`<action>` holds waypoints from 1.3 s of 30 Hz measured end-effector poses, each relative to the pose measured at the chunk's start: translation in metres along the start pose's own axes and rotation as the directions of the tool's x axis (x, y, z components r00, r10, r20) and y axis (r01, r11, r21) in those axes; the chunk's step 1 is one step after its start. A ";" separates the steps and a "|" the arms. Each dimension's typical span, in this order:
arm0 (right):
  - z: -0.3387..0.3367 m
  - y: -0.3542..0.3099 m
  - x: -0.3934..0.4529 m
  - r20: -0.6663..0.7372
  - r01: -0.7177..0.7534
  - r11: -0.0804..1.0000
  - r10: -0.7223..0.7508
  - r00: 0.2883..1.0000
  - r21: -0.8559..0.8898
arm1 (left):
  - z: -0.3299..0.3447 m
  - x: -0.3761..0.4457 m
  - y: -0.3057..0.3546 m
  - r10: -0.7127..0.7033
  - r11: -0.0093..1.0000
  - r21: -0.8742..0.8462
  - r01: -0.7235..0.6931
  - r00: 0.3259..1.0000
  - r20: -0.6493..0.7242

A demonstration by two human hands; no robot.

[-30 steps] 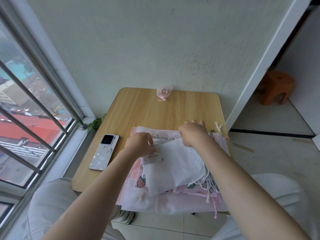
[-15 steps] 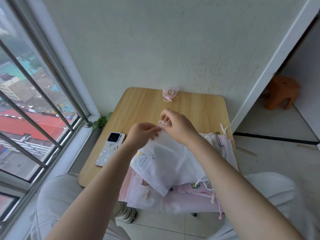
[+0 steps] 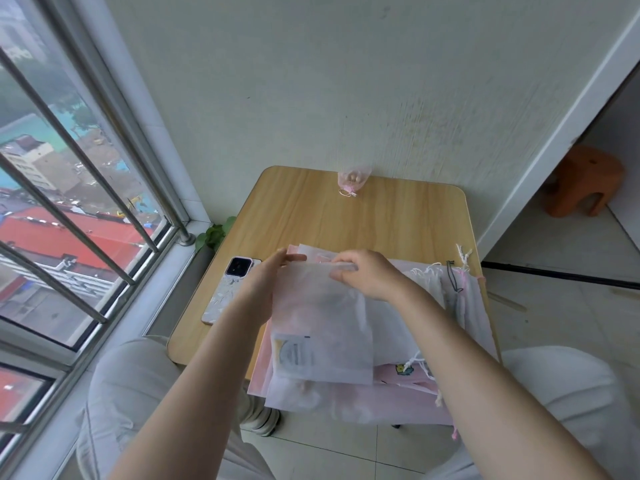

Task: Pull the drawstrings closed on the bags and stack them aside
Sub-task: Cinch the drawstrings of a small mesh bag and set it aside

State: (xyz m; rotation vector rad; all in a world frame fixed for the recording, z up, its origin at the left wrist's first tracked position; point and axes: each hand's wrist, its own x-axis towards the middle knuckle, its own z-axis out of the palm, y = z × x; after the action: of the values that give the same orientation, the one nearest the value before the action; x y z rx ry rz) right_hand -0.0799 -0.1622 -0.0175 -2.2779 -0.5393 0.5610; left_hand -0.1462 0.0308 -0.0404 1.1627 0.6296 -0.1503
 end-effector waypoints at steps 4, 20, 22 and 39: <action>-0.006 0.005 0.000 -0.124 -0.106 0.994 0.103 0.987 -0.025 | -0.004 -0.004 0.005 0.032 0.874 -0.486 -0.014 0.999 0.030; -0.009 0.016 0.003 -0.088 0.076 0.044 0.436 0.896 0.996 | -0.014 -0.005 -0.012 0.007 0.502 -0.852 -0.151 0.985 -0.170; -0.008 0.017 0.003 -0.053 0.124 -0.152 0.407 0.912 0.981 | -0.011 -0.004 -0.014 -0.007 0.567 -0.812 -0.139 0.985 -0.173; -0.010 0.011 0.004 -0.558 0.015 0.976 0.112 0.822 0.219 | 0.005 -0.006 -0.001 0.459 0.579 0.779 -0.240 0.886 -0.068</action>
State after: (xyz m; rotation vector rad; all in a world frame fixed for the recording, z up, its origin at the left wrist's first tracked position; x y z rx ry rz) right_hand -0.0684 -0.1728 -0.0198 -2.1095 -0.1108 -0.0600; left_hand -0.1497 0.0247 -0.0367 2.1493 0.5576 0.1140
